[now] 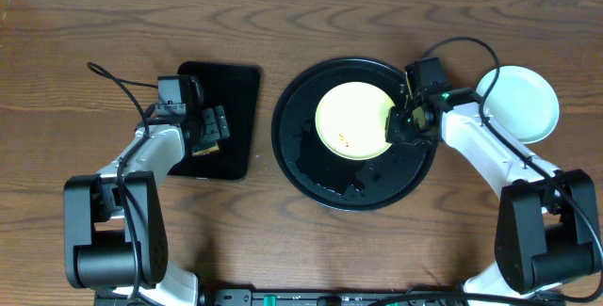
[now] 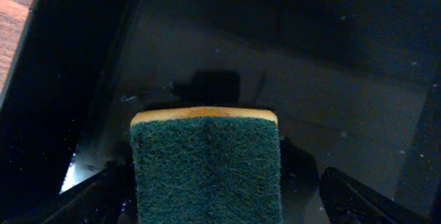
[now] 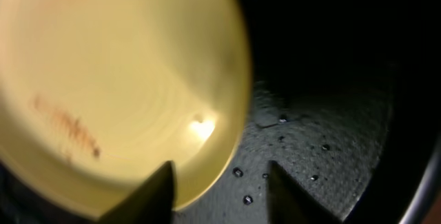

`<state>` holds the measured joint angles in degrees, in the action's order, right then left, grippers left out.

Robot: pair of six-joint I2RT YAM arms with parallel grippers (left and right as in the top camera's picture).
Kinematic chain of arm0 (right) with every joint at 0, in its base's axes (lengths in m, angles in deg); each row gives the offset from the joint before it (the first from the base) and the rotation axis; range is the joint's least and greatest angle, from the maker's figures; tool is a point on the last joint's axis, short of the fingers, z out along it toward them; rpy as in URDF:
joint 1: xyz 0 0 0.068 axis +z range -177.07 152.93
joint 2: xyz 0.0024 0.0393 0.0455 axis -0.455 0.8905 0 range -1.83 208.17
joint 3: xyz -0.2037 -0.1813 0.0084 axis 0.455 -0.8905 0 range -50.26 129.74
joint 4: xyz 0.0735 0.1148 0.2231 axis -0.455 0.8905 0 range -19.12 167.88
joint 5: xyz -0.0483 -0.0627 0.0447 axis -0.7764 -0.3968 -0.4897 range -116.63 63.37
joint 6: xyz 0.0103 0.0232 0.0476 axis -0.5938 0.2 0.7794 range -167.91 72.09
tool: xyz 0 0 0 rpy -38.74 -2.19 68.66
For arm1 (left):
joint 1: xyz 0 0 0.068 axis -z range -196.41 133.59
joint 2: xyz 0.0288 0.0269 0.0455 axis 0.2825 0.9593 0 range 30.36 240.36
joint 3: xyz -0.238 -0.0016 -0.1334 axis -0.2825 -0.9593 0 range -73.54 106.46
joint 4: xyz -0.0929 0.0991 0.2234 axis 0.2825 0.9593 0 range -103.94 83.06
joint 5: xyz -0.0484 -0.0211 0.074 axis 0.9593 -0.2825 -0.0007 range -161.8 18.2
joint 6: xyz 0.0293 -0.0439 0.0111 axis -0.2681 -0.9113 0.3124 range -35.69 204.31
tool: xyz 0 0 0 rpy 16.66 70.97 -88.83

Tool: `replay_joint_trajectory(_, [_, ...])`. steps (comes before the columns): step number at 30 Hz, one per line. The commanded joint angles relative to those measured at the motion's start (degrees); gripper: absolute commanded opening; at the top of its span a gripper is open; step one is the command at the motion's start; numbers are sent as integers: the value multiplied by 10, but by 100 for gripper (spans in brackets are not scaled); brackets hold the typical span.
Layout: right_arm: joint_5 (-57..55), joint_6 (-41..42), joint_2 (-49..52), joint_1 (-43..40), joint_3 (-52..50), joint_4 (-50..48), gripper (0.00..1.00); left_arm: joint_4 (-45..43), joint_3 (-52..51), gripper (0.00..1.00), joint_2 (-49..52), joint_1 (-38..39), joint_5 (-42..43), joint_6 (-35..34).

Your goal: Clean dirty plates on tray and stack at the side

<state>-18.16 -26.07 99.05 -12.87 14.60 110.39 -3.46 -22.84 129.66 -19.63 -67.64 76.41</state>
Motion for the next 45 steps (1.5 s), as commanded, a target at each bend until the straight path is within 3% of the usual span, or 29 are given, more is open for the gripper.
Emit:
replay_joint_trajectory(1, [42,-226,-5,-12,53,-5,55,2,2,91,1,-2,-1,-1])
replay_joint_trajectory(7, [1,-352,24,-15,54,-113,52,2,2,91,1,-2,-1,-1])
replay_joint_trajectory(13, [-1,-356,101,-15,54,-180,50,2,2,91,1,-2,-1,-1])
replay_joint_trajectory(16, [0,-356,108,-15,54,-178,40,2,2,91,1,-2,-1,-1])
replay_joint_trajectory(24, [-1,-343,126,-14,48,-171,36,2,2,91,1,-2,-1,-1])
replay_joint_trajectory(26, [-1,-343,137,-14,48,-179,28,2,2,91,1,-2,-1,-1])
replay_joint_trajectory(28, [-1,-340,129,-14,53,-180,1,2,2,91,1,-2,-1,-1])
replay_joint_trajectory(29, [-1,-334,125,-14,56,-176,1,2,2,91,1,-2,-1,-1])
replay_joint_trajectory(37, [-1,-196,-11,-24,65,-70,1,2,2,91,1,-2,-1,-1])
replay_joint_trajectory(43, [-1,17,-16,-52,40,-29,1,2,2,91,1,-2,-1,-1])
replay_joint_trajectory(45, [-2,31,-14,-52,23,-45,1,2,2,91,1,-2,-1,-1])
